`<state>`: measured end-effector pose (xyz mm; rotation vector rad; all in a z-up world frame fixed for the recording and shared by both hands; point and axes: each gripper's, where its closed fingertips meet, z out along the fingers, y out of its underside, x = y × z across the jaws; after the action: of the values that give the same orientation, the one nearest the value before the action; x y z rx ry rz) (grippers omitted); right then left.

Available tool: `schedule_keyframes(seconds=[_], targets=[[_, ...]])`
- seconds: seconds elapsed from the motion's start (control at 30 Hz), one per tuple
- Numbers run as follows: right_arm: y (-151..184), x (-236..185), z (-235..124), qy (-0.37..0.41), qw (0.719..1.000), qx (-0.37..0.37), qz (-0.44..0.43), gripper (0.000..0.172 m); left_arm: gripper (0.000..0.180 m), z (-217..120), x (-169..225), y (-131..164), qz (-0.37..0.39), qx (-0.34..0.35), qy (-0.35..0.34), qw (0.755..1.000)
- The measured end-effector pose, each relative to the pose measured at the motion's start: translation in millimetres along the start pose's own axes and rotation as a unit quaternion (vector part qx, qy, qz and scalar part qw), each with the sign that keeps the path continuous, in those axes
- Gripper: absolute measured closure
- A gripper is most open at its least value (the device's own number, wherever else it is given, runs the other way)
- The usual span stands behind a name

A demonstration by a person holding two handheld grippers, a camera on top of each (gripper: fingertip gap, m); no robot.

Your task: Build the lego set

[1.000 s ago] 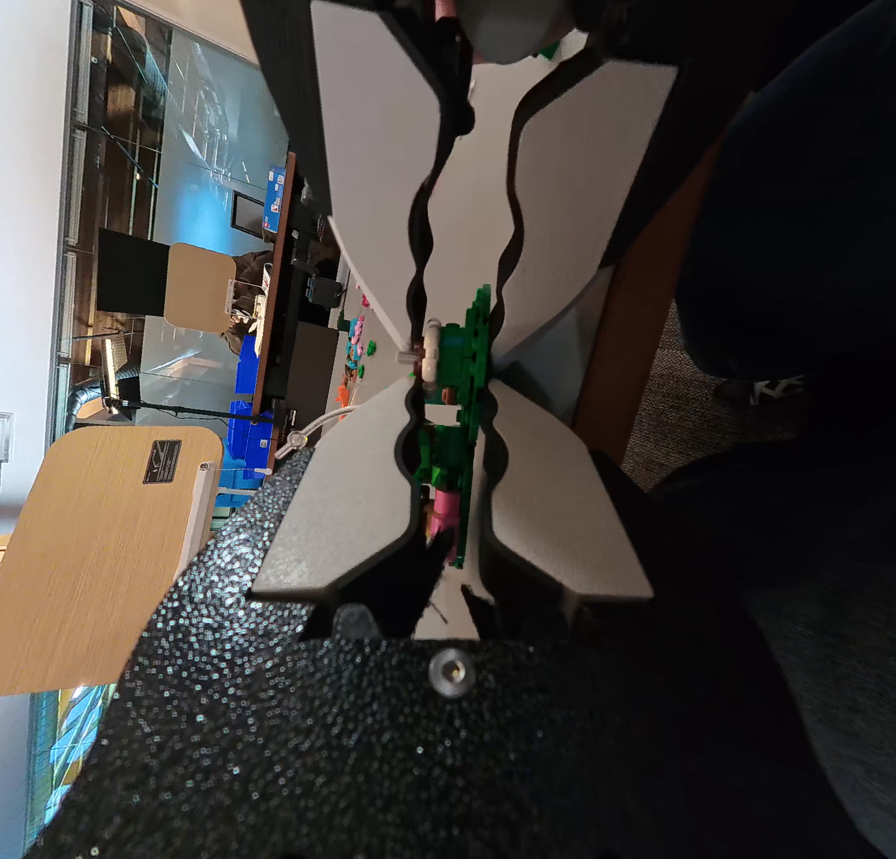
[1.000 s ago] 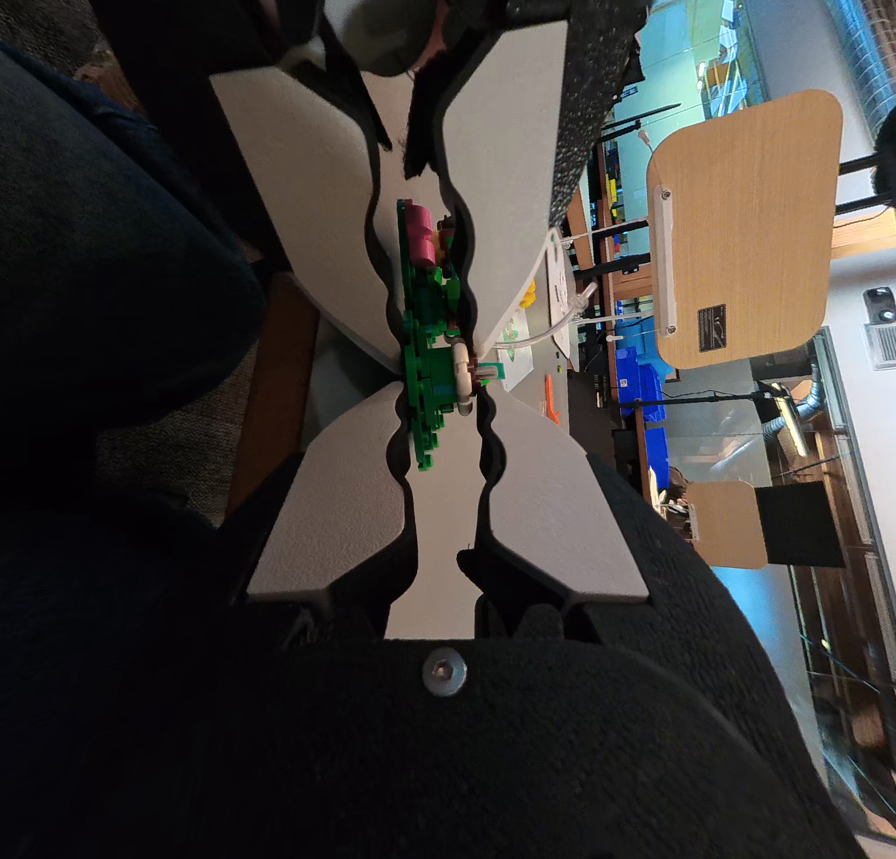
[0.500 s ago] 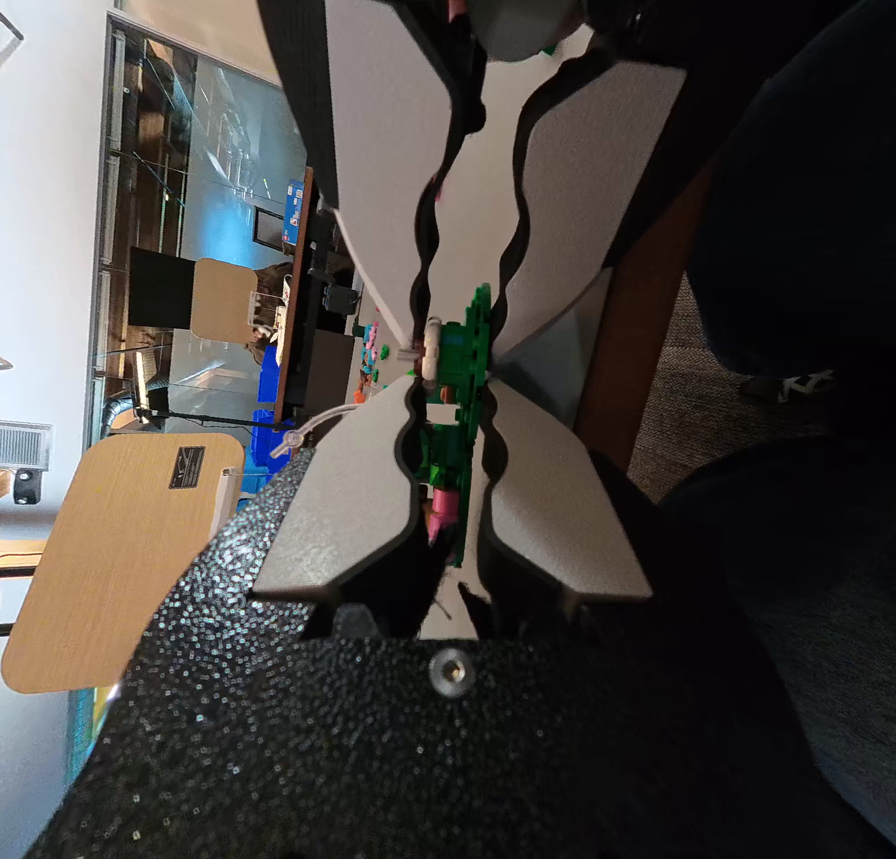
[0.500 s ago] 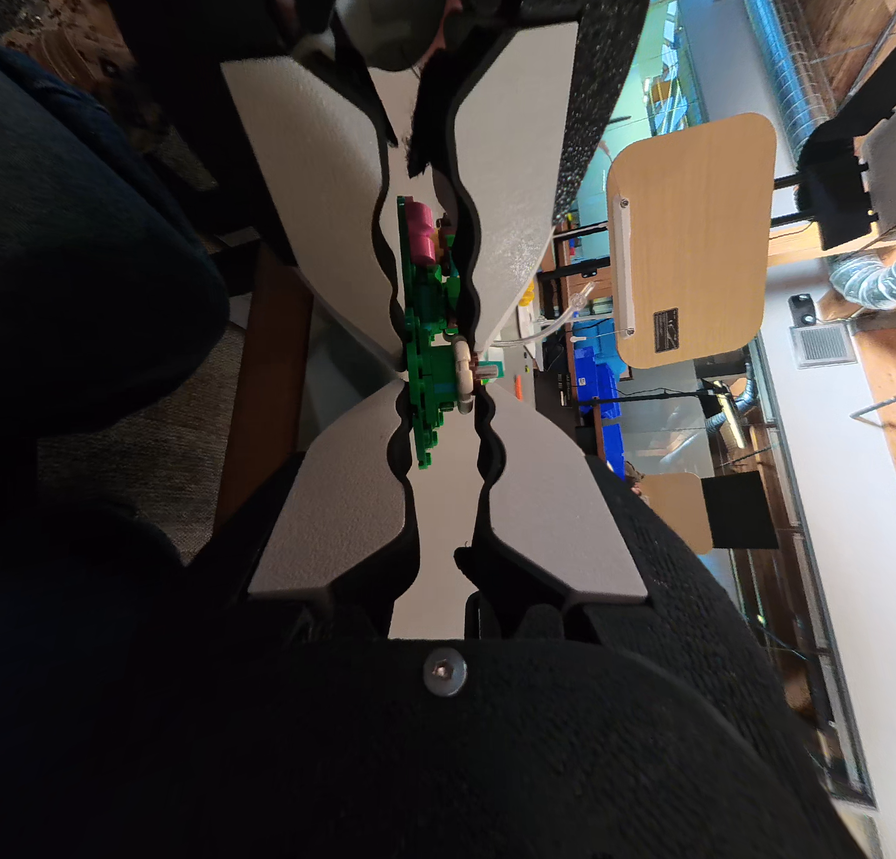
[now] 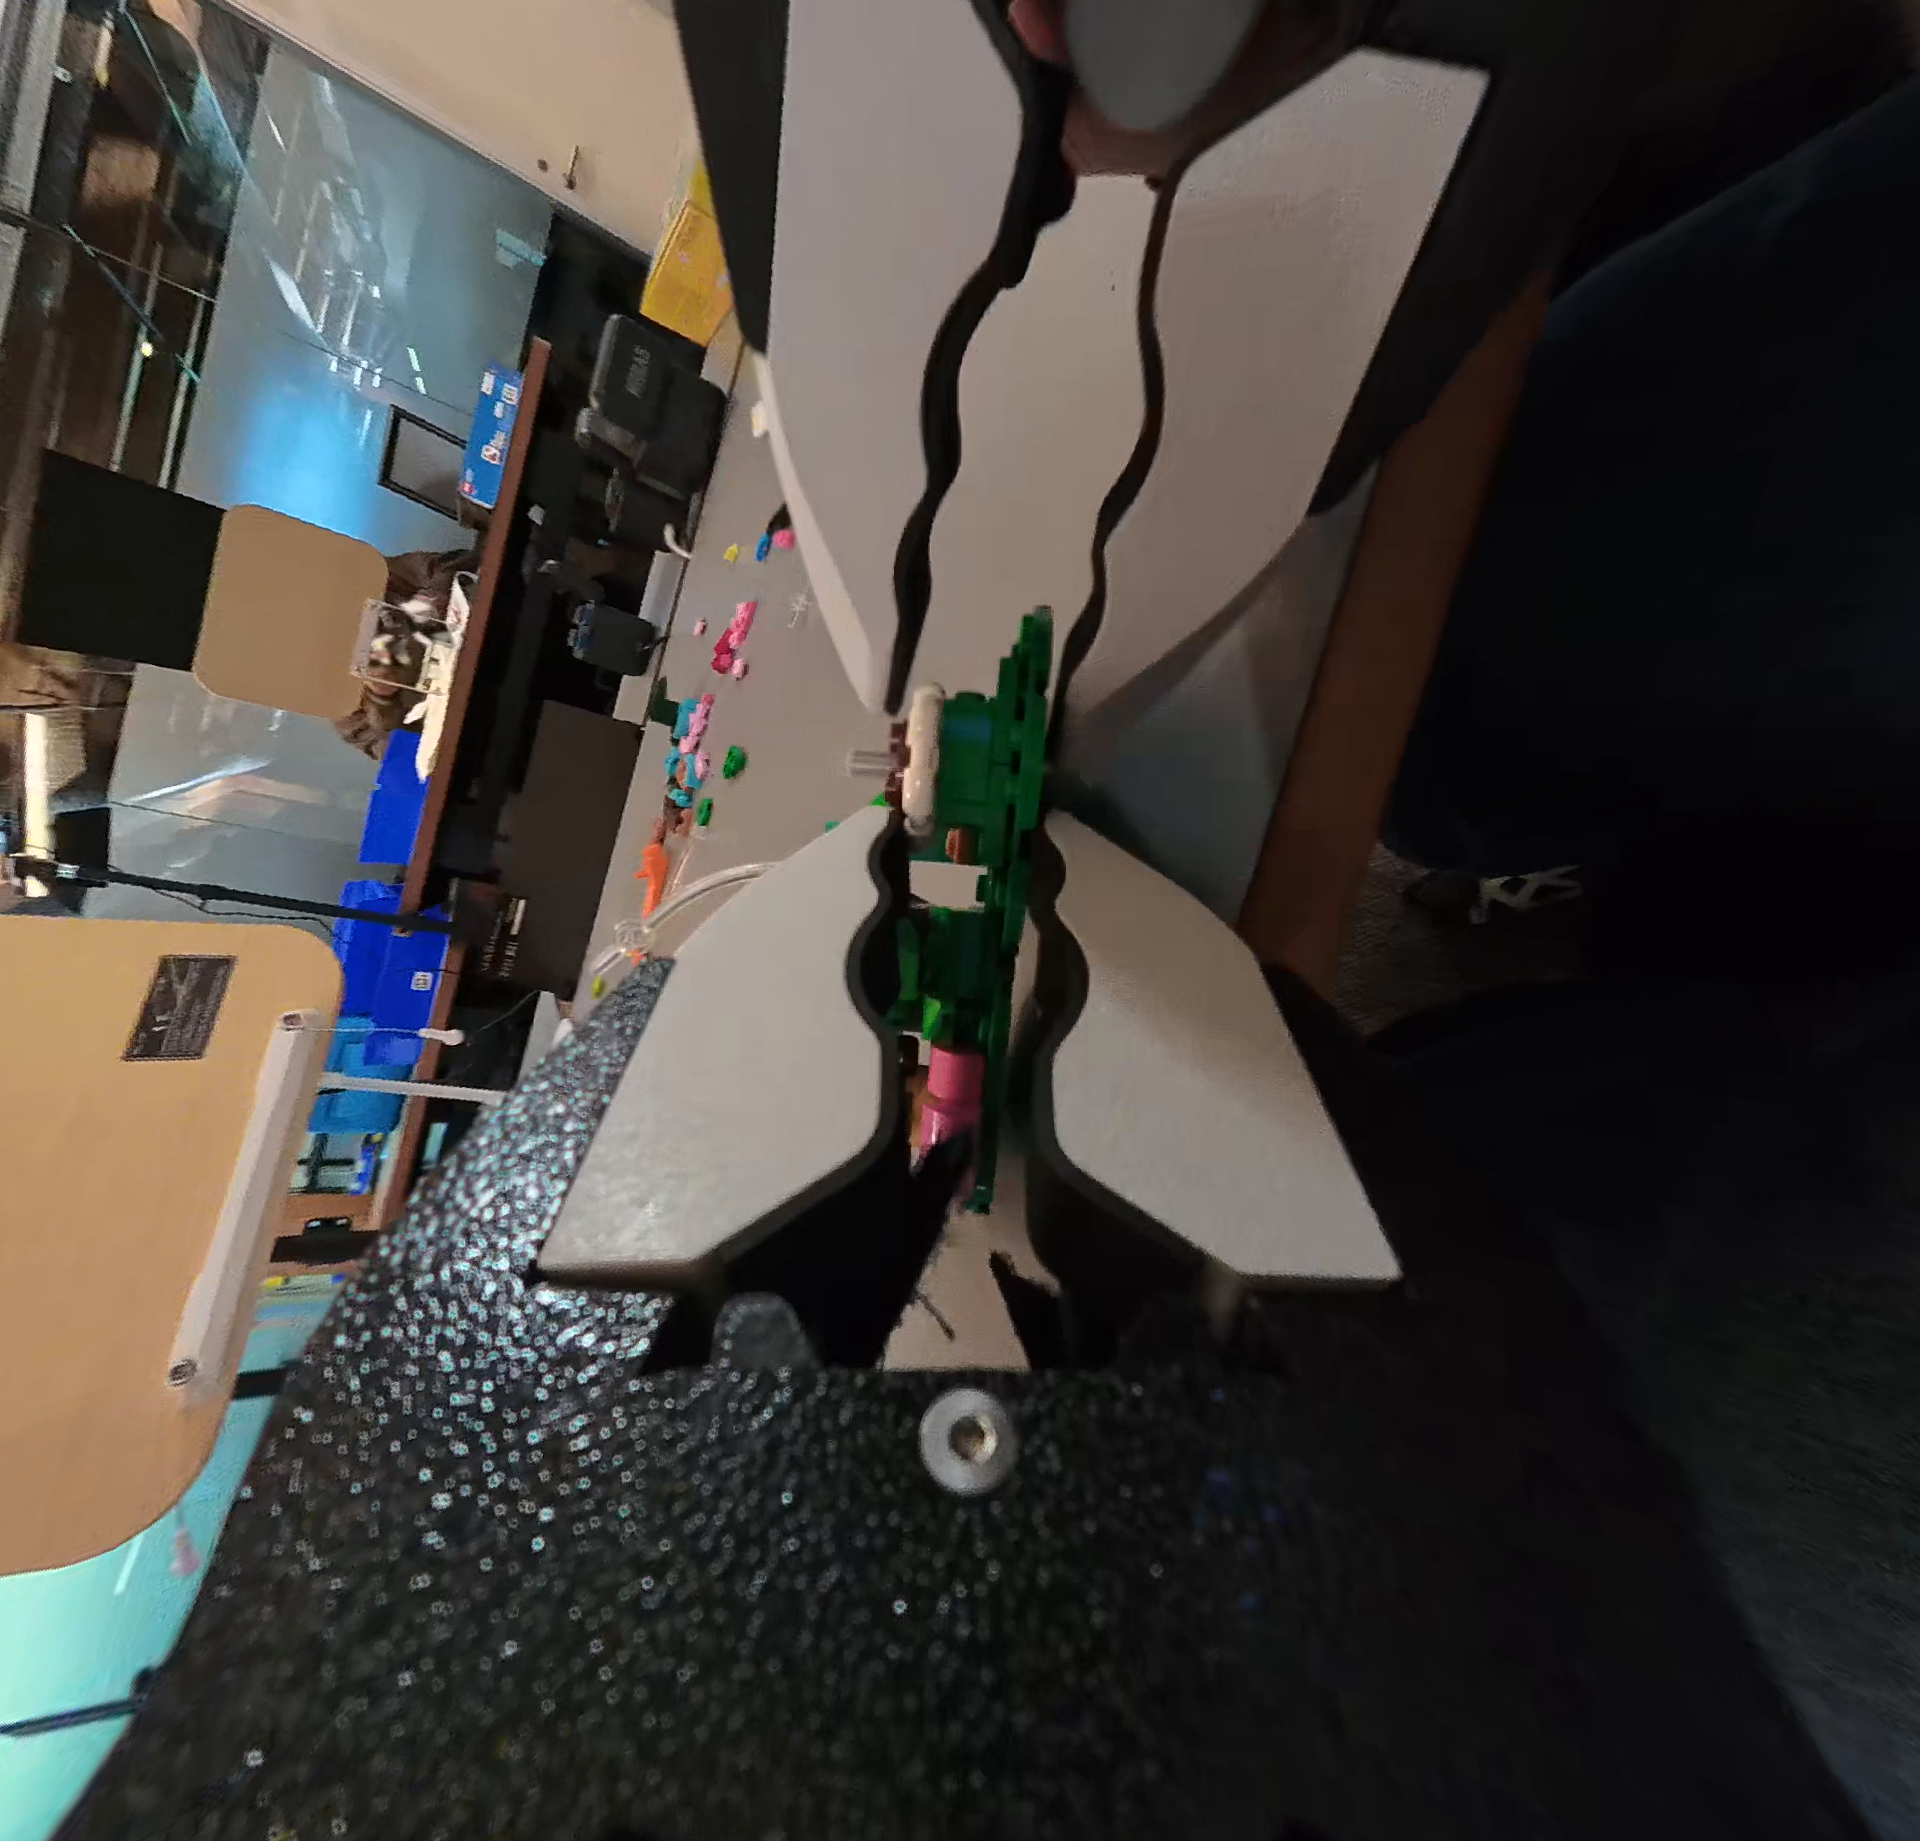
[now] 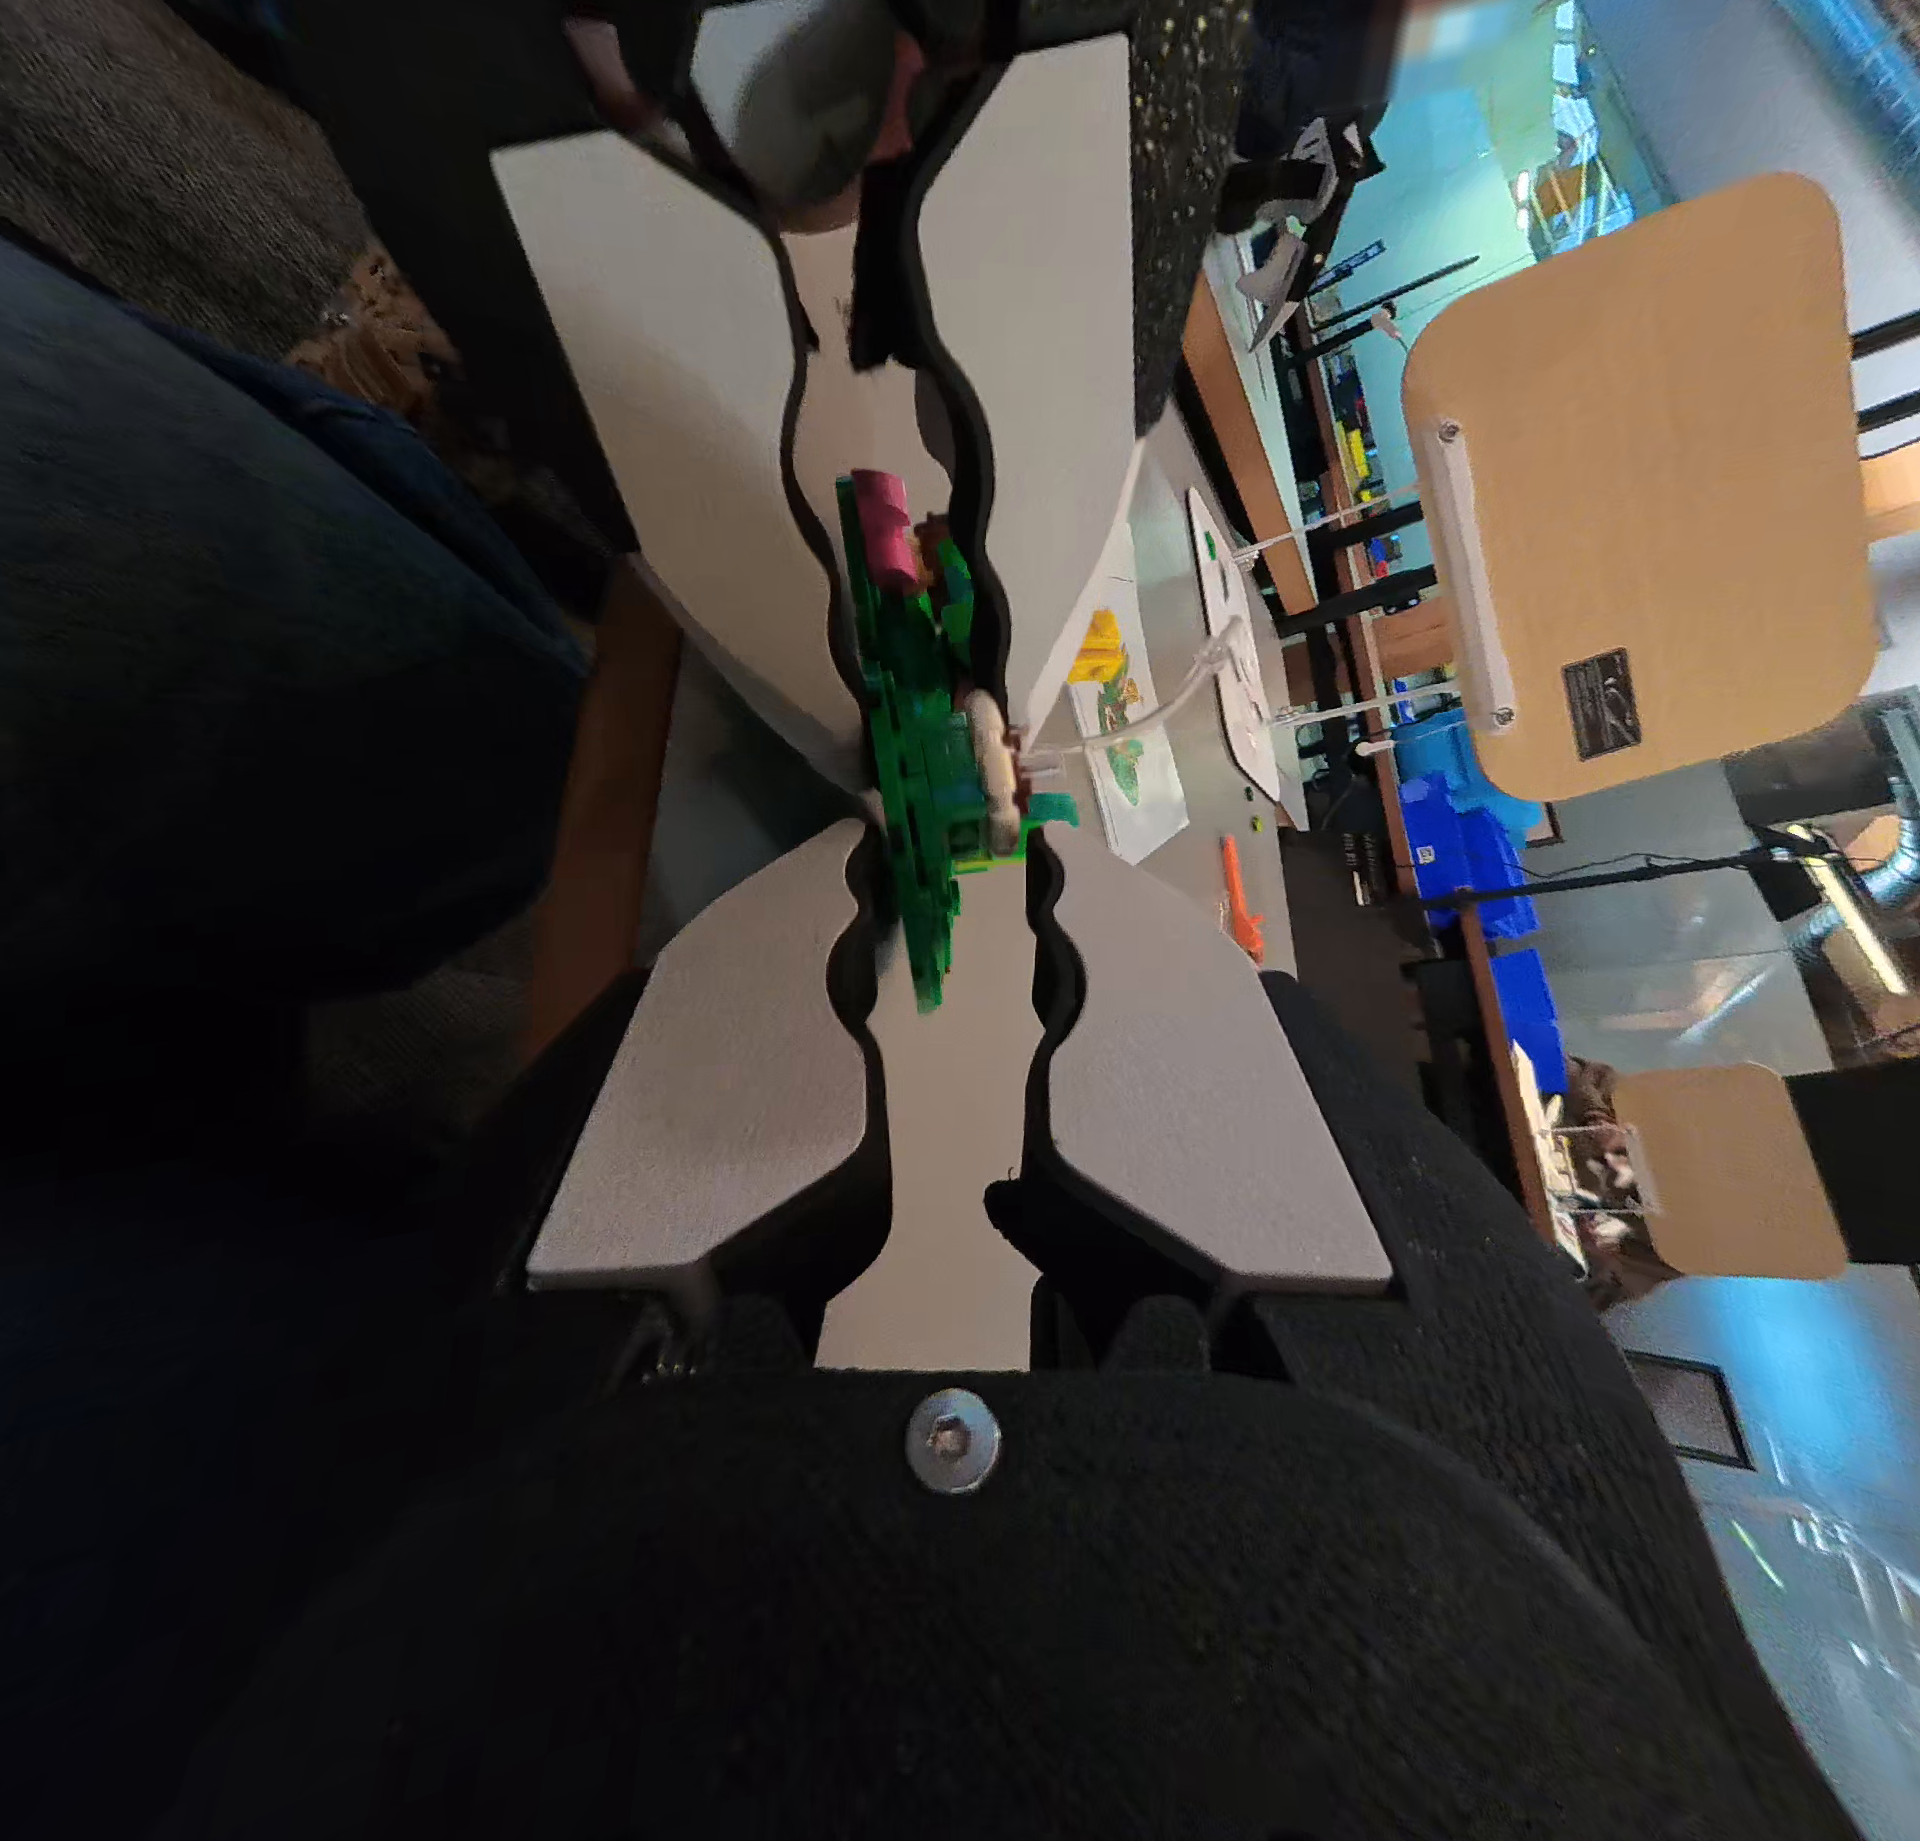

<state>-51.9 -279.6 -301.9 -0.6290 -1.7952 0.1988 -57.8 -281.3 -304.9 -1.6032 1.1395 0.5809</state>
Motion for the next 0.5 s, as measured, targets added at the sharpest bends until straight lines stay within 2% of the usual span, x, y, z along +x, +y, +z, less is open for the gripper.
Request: schedule_keyframes(seconds=[0.13, 0.27, 0.5], targets=[[0.2, 2.0, -6.2, -0.005, 1.000, 0.018, -0.002, 0.147, 0.158, -0.4, -2.1, 0.9, -0.025, 0.007, 0.019, 0.999], [-5.1, -0.9, -10.6, -0.004, 0.998, 0.045, -0.047, 0.162, 0.158, -0.2, -2.4, -0.4, -0.039, 0.012, 0.040, 0.998], [-2.4, -0.8, -9.4, -0.006, 0.997, 0.039, -0.070, 0.165, 0.158, 0.5, -2.0, -1.1, -0.044, 0.014, 0.055, 0.997]])
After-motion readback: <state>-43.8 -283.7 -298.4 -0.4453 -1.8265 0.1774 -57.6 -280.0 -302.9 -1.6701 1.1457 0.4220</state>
